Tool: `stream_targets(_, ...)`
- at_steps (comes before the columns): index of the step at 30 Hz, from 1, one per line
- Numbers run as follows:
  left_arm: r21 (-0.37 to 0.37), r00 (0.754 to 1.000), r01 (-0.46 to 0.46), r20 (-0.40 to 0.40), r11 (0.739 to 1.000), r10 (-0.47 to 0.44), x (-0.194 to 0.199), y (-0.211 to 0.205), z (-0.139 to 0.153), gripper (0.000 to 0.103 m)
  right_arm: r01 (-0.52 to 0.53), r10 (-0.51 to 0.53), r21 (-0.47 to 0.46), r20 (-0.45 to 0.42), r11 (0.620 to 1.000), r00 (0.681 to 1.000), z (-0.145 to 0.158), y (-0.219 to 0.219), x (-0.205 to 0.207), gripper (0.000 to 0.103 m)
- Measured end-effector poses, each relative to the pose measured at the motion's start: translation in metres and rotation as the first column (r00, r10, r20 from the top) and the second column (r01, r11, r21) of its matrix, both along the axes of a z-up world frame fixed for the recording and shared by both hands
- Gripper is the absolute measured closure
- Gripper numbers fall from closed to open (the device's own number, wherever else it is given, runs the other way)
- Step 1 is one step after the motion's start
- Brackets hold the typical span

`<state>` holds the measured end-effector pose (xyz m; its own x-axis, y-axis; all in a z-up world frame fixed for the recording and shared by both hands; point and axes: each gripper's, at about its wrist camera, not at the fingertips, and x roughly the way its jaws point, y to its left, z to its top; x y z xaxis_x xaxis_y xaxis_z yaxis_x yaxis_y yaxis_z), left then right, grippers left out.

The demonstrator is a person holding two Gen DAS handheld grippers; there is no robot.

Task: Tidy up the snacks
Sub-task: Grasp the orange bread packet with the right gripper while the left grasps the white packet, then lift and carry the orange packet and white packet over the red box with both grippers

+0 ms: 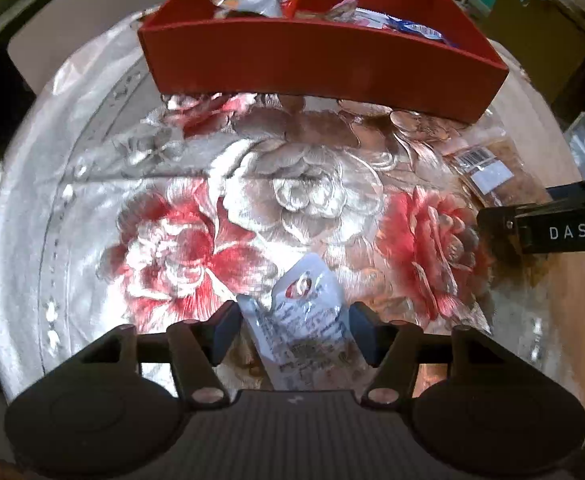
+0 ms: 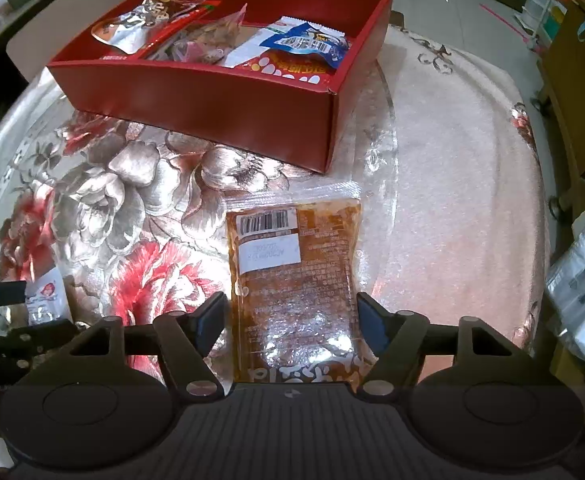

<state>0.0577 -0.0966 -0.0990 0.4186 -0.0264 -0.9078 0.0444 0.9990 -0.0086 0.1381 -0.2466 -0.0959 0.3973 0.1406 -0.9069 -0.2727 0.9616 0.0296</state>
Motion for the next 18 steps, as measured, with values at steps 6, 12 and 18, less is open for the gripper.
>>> stream_targets(6,0.019,0.998,-0.003,0.071,1.0,0.001,-0.01,-0.009,-0.003,0.035,-0.014,0.015,-0.053,0.007,0.999,1.0,-0.009,0.019,0.005,0.006)
stream_targets(12,0.002,0.995,0.078,0.06,0.997,-0.078,-0.008,-0.006,0.002,0.054,0.01,-0.009,-0.044,0.017,0.999,1.0,-0.001,0.008,-0.004,0.033)
stream_targets(18,-0.068,0.997,0.043,0.071,0.997,-0.038,-0.004,0.021,0.019,0.054,0.009,-0.009,0.005,-0.009,1.0,1.0,0.005,0.009,-0.021,0.039)
